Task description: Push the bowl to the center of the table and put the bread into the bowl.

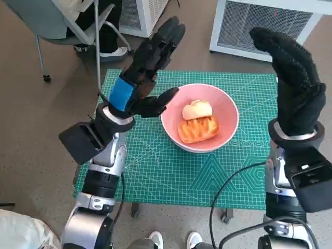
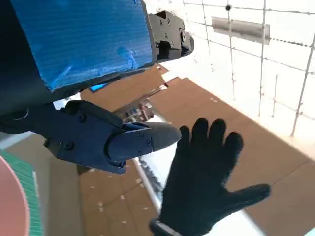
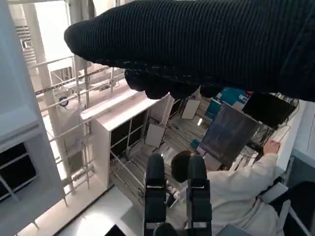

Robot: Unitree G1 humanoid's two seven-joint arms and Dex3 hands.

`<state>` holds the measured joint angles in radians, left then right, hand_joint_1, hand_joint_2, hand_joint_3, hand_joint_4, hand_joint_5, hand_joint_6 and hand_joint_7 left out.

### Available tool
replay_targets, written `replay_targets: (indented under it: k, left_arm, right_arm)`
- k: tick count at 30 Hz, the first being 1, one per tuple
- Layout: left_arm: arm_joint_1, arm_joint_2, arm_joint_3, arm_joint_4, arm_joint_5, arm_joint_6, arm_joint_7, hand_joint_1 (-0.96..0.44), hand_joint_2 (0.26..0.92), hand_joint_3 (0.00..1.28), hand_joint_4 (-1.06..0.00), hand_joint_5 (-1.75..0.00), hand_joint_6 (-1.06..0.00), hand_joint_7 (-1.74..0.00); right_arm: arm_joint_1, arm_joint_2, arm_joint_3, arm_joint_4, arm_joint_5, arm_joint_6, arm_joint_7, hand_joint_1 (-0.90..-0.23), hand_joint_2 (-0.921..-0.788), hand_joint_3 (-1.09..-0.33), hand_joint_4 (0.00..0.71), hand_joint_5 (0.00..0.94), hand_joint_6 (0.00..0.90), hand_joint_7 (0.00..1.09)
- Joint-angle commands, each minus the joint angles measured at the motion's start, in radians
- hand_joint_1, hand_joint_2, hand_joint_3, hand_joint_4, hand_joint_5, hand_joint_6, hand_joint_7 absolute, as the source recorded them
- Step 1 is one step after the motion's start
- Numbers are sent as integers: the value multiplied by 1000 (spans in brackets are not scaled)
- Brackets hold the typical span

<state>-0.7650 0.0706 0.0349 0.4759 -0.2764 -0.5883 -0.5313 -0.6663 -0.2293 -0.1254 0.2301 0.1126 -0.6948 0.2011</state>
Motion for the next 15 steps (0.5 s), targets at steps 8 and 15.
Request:
replay_targets:
  k: [8,15]
  left_arm:
    - [31,-14,9,-21,16,-6,37,-507,921,481,-139,-102,1,-600]
    - [32,-7,11,-13,27,-15,46,-492,921,482,-175,-152,1,-706]
  right_arm:
    - [18,5,11,-26,-8,47,-6,-560,-921,-713,277,1,37,644]
    - [23,6,15,-37,-12,58,-6,-562,-921,-713,278,1,35,648]
